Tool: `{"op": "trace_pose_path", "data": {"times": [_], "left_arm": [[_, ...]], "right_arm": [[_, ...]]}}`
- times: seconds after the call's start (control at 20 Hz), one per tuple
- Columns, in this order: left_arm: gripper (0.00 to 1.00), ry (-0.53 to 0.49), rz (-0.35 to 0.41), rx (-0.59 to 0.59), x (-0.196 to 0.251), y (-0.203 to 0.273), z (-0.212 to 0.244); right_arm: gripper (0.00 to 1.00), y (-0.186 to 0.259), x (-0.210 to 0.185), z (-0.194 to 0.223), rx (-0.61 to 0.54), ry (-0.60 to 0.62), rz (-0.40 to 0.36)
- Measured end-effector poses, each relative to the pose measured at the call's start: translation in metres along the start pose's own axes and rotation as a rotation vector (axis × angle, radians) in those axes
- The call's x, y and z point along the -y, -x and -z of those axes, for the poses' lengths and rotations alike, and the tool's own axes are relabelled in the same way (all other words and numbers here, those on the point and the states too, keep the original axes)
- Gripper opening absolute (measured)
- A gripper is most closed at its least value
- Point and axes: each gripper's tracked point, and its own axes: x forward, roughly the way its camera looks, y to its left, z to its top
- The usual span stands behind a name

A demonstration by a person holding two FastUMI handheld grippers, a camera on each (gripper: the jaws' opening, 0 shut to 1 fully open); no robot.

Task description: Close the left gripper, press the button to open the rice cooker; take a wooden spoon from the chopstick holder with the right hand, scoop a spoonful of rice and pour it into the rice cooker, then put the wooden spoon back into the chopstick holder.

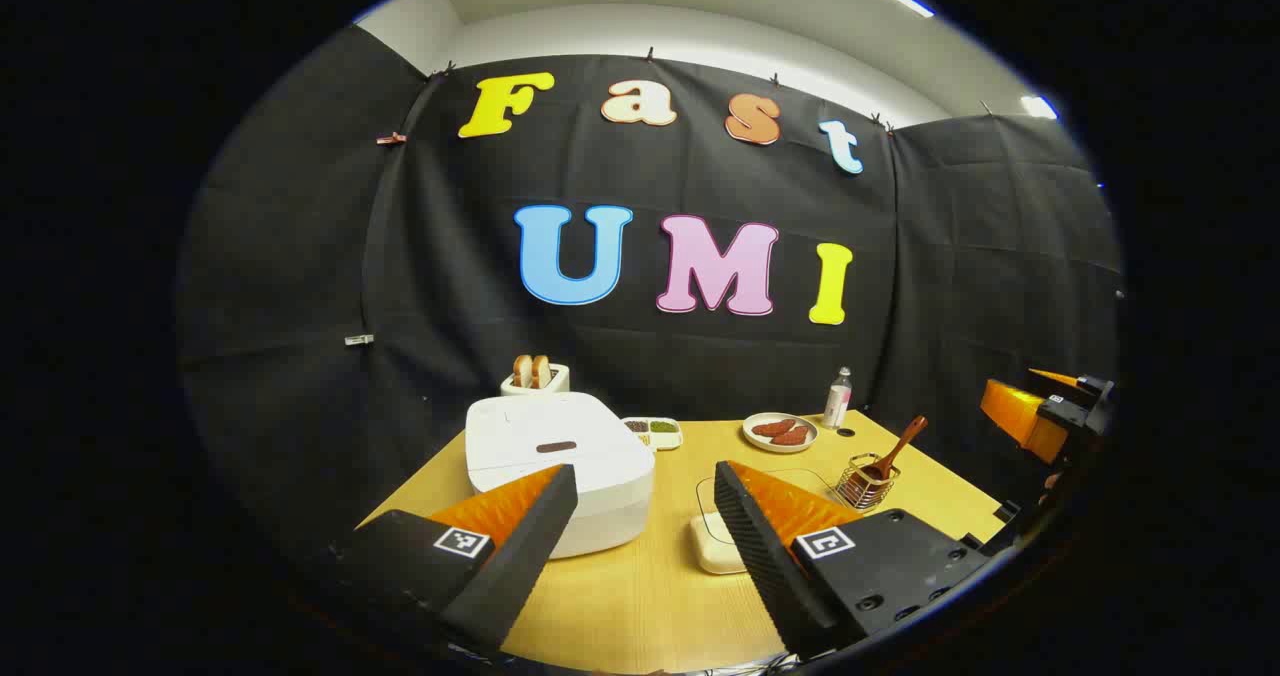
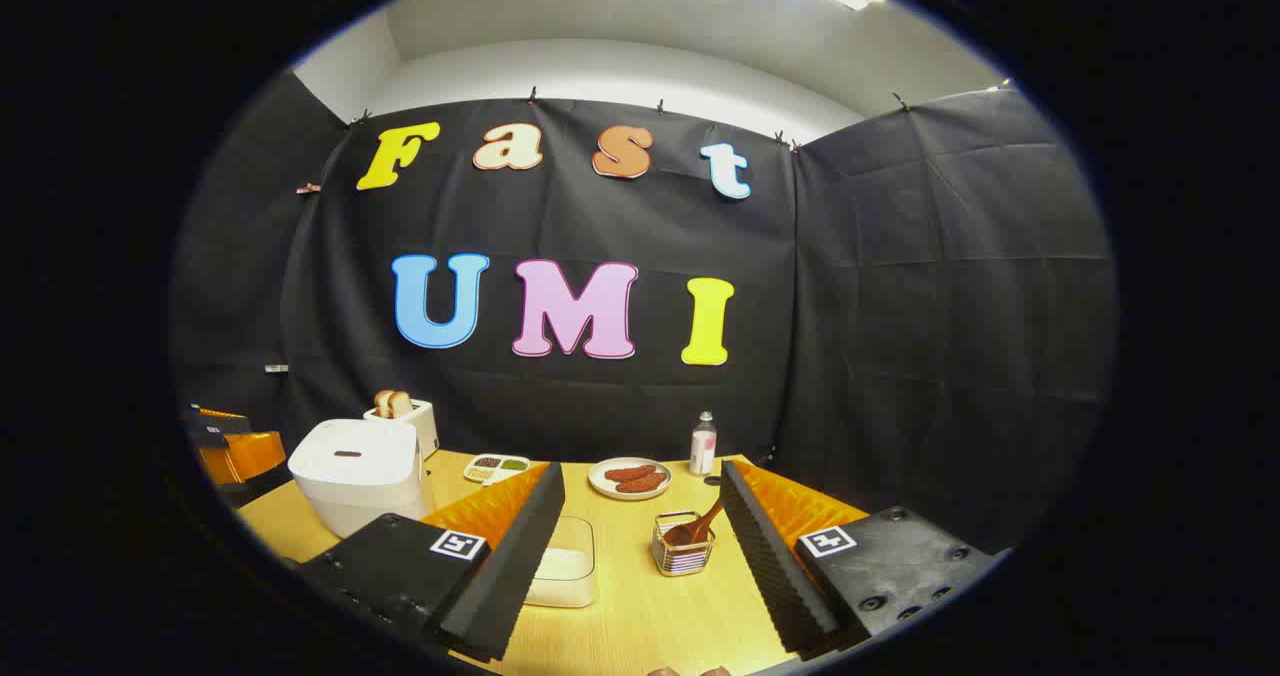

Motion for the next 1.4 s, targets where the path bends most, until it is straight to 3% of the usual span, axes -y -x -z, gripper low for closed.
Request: {"op": "trace_pose_path", "data": {"times": [0.4, 0.75, 1.05, 1.4], "left_arm": [[0.95, 0.004, -0.02, 0.019, -0.013, -0.004, -0.005], [0.96, 0.009, -0.042, -0.014, -0.011, -0.011, -0.004], [0.96, 0.06, -0.093, -0.026, -0.014, -0.03, -0.009], [0.95, 0.043, -0.198, -0.016, -0.055, -0.07, -0.031]], "right_arm": [[0.98, 0.0, -0.005, 0.001, 0.001, 0.004, -0.008], [0.98, -0.026, 0.005, 0.002, -0.029, 0.023, -0.026], [0.98, -0.055, 0.013, 0.003, -0.052, 0.016, -0.06], [0.98, -0.068, 0.009, 0.012, -0.073, 0.013, -0.128]]}}
